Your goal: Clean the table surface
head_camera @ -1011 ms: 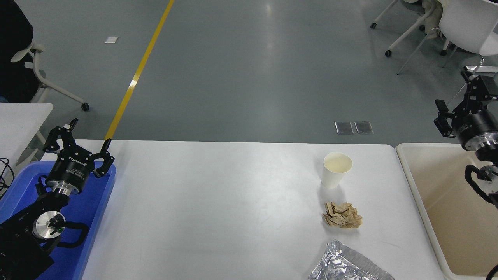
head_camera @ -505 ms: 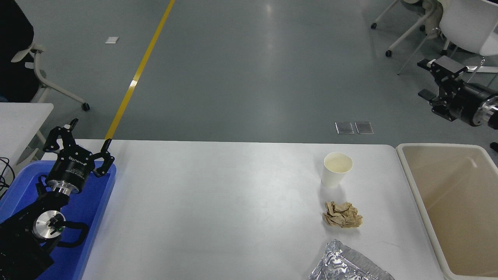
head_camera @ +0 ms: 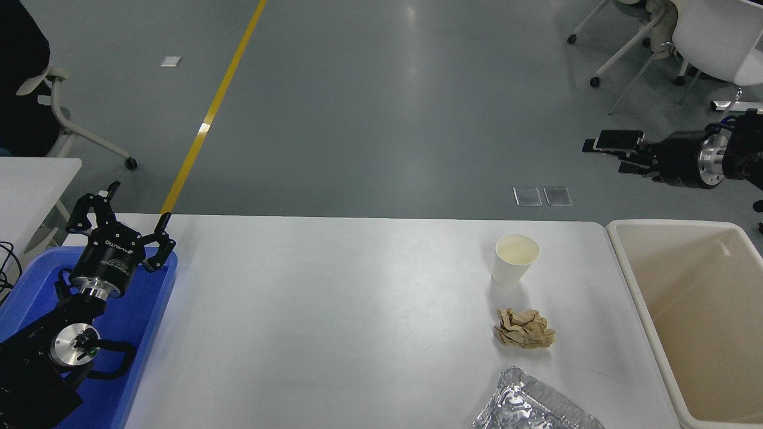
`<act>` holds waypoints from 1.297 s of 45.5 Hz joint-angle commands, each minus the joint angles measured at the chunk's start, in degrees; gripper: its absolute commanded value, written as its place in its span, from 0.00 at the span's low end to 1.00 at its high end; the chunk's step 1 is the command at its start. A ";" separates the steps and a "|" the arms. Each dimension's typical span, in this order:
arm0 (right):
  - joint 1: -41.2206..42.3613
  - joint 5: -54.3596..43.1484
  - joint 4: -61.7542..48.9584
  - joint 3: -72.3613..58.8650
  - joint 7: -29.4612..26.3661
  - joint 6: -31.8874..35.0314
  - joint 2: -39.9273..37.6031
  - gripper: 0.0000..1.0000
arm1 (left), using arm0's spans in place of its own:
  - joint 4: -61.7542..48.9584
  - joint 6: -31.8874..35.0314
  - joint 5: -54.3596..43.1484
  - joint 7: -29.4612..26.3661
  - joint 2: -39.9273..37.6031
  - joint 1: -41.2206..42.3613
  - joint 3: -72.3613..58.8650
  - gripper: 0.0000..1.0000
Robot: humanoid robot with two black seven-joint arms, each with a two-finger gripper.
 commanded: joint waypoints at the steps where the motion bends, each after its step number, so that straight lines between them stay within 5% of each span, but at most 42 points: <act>1: 1.61 -8.89 0.94 -5.22 0.01 -0.42 6.84 0.99 | 0.00 0.00 0.00 0.00 0.00 0.00 0.00 1.00; 17: -3.66 -8.80 -10.31 -10.68 -0.16 -2.53 17.91 0.99 | 0.00 0.00 0.00 0.00 0.00 0.00 0.00 1.00; 59: -16.85 -8.89 -22.62 -13.75 0.01 -9.38 25.04 0.94 | 0.00 0.00 0.00 0.00 0.00 0.00 0.00 1.00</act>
